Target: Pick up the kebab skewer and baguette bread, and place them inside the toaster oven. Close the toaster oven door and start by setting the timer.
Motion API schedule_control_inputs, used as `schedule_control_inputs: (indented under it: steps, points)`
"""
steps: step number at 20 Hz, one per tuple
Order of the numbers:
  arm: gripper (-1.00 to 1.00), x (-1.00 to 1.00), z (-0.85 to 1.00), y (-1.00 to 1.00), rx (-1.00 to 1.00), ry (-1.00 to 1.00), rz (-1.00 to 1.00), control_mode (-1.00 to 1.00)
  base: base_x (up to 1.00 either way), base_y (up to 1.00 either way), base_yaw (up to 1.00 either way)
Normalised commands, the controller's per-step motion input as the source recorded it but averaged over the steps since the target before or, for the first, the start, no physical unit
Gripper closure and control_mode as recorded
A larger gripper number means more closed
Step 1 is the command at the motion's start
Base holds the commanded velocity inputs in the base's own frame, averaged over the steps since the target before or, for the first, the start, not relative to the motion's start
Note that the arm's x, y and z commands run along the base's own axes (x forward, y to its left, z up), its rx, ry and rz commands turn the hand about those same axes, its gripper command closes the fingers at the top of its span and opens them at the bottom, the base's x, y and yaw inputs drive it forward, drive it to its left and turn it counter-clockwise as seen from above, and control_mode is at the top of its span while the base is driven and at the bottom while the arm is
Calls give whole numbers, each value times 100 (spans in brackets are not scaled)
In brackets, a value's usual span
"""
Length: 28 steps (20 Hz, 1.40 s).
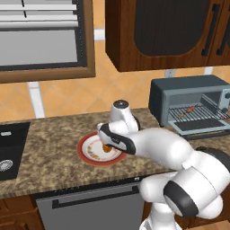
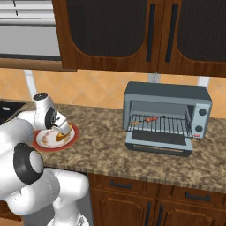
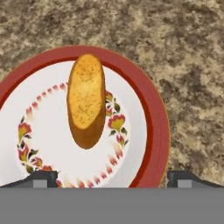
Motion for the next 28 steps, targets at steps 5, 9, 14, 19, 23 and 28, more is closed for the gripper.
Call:
schedule_control_inputs:
  steps: [5, 9, 14, 19, 23, 28]
  points:
    - [-100, 43, -39, 4, 0, 4, 0, -100, 0, 0, 0]
    - [-100, 33, -42, 3, 0, 7, 0, -100, 0, 0, 0]
    - [-100, 32, -26, 20, 0, 3, 0, -100, 0, 0, 0]
    - [-100, 36, -29, 16, 0, 6, 0, -100, 0, 0, 0]
    - [-100, 25, -33, 0, 0, 6, 0, -100, 0, 0, 0]
    - [-100, 15, -23, 0, 0, 2, 0, -100, 0, 0, 0]
